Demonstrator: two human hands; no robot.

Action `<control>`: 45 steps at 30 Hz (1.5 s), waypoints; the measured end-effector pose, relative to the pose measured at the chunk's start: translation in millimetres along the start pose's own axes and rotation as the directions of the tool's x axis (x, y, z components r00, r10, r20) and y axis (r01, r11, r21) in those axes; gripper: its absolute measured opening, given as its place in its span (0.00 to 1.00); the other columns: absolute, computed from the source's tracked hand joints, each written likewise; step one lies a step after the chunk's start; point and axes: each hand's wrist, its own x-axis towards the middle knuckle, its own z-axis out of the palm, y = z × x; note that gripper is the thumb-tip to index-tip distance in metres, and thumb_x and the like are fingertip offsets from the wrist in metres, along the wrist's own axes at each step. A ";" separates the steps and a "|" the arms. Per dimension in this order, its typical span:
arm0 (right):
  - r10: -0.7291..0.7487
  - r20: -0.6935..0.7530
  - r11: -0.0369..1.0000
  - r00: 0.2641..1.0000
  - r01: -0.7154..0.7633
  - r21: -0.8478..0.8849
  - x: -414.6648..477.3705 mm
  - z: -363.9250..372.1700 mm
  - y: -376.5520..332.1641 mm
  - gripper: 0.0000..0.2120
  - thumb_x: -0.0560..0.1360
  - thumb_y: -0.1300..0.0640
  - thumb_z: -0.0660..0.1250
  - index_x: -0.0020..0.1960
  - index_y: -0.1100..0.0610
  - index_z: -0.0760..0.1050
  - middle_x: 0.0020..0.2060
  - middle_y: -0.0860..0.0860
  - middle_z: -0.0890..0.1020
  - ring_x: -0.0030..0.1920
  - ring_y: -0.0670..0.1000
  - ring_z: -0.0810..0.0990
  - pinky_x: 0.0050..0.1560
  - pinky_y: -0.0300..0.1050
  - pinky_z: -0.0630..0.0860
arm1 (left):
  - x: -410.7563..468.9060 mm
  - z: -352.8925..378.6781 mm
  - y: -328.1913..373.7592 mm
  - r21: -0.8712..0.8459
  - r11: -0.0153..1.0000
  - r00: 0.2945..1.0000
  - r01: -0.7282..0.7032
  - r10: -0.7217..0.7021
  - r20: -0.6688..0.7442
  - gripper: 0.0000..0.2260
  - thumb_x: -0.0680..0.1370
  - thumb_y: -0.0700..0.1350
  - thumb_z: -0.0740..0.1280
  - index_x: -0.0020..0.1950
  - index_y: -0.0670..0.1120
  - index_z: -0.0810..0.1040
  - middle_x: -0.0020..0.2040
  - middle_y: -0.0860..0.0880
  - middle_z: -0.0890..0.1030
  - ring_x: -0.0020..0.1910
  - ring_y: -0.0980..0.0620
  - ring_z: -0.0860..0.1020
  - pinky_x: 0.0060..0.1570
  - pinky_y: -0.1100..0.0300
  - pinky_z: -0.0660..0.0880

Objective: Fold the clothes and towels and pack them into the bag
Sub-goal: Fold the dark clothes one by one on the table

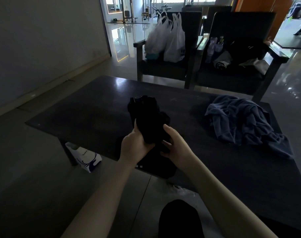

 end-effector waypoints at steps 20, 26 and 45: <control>-0.128 -0.471 0.988 0.873 0.072 -0.134 16.5 -0.7 -5.0 0.45 0.56 0.47 0.81 0.64 0.57 0.62 0.51 0.55 0.78 0.50 0.55 0.80 0.52 0.54 0.80 | -22.7 -2.4 38.1 0.178 0.943 0.939 -0.280 0.230 0.257 0.30 0.78 0.53 0.60 0.78 0.53 0.53 0.78 0.53 0.55 0.74 0.48 0.57 0.69 0.53 0.57; -0.283 -0.453 0.955 0.845 0.205 -0.215 7.1 -9.6 -22.3 0.37 0.56 0.48 0.79 0.61 0.57 0.71 0.49 0.52 0.81 0.47 0.51 0.82 0.48 0.50 0.81 | -18.1 -24.5 41.4 -0.152 0.974 0.971 -0.166 0.188 0.147 0.23 0.81 0.47 0.59 0.76 0.51 0.60 0.76 0.53 0.62 0.74 0.54 0.60 0.72 0.57 0.56; -0.522 -0.651 0.847 0.550 0.421 -0.323 -164.9 -161.5 -96.4 0.37 0.56 0.53 0.81 0.61 0.59 0.71 0.53 0.54 0.81 0.52 0.53 0.81 0.51 0.51 0.80 | -50.8 33.6 227.8 -0.287 0.766 0.734 -0.576 0.639 0.232 0.27 0.81 0.51 0.59 0.78 0.53 0.53 0.78 0.52 0.54 0.76 0.51 0.56 0.72 0.51 0.59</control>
